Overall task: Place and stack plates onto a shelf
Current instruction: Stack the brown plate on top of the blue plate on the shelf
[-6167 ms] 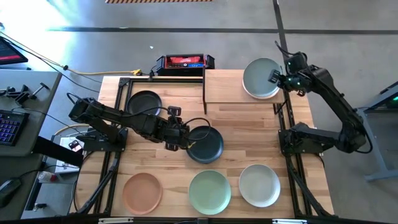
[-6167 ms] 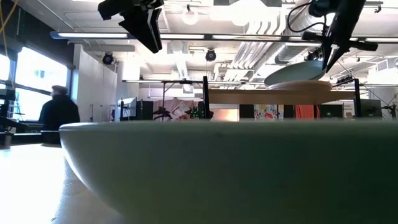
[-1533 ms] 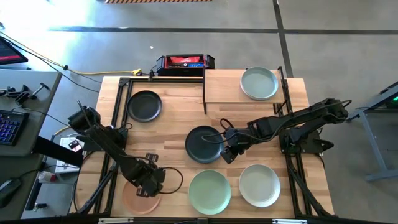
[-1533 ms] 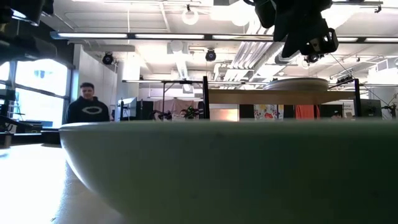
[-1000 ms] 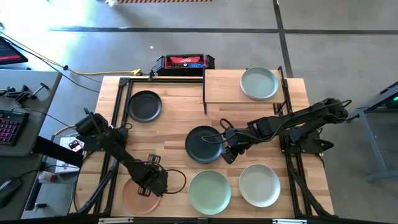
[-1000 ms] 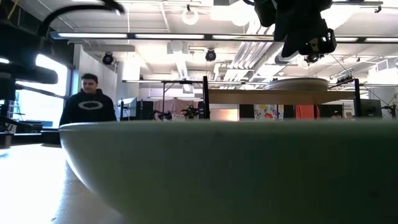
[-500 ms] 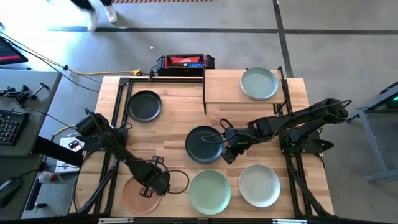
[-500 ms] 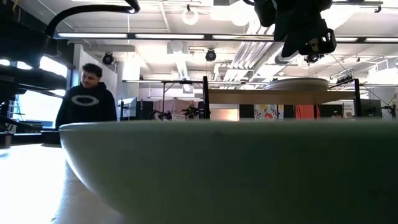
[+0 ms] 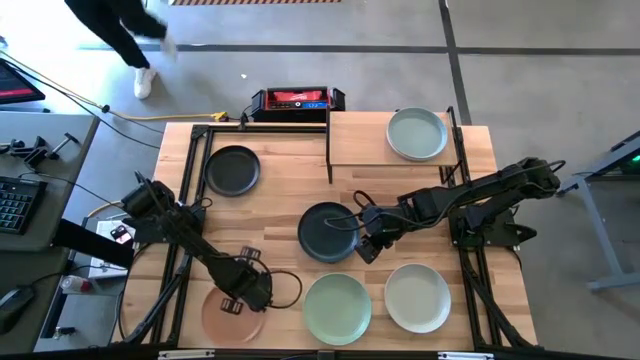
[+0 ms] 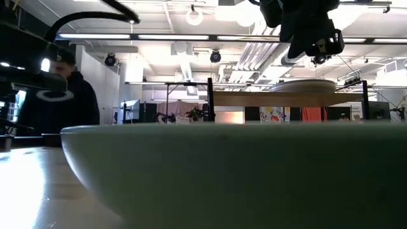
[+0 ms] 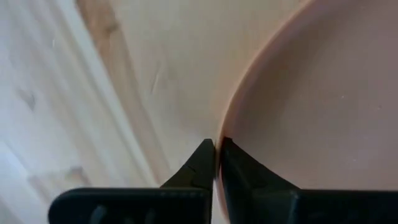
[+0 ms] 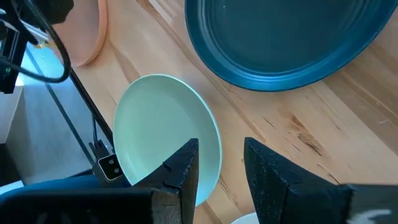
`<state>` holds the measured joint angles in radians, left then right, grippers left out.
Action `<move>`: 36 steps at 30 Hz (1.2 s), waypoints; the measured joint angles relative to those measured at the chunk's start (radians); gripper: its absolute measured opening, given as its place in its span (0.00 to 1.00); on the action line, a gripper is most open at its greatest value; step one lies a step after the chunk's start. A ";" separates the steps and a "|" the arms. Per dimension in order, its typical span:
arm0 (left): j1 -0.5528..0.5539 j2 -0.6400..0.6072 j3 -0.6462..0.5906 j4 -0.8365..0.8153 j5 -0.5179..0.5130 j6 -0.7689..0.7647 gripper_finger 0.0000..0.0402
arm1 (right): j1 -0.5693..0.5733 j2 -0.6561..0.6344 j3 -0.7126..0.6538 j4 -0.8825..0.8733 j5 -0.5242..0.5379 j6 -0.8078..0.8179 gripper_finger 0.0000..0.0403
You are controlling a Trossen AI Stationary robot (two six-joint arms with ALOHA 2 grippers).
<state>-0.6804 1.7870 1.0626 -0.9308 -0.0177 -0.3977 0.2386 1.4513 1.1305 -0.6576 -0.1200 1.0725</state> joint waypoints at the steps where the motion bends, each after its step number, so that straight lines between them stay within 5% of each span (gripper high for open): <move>1: 0.000 -0.006 0.000 -0.020 -0.001 0.000 0.01 | 0.000 0.000 0.000 0.004 0.000 0.000 0.27; 7: 0.037 -0.089 -0.001 -0.146 -0.051 -0.023 0.01 | 0.000 0.000 0.000 0.128 0.004 -0.070 0.27; 20: 0.216 -0.441 -0.002 -0.287 -0.342 -0.147 0.00 | -0.003 0.000 0.000 0.434 0.016 -0.311 0.27; 36: 0.397 -0.579 -0.002 -0.268 -0.630 -0.218 0.00 | -0.064 0.000 0.000 0.649 0.488 -0.619 0.27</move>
<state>-0.2836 1.2077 1.0611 -1.1984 -0.6481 -0.6154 0.1750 1.4513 1.1305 -0.0084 0.3680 0.4534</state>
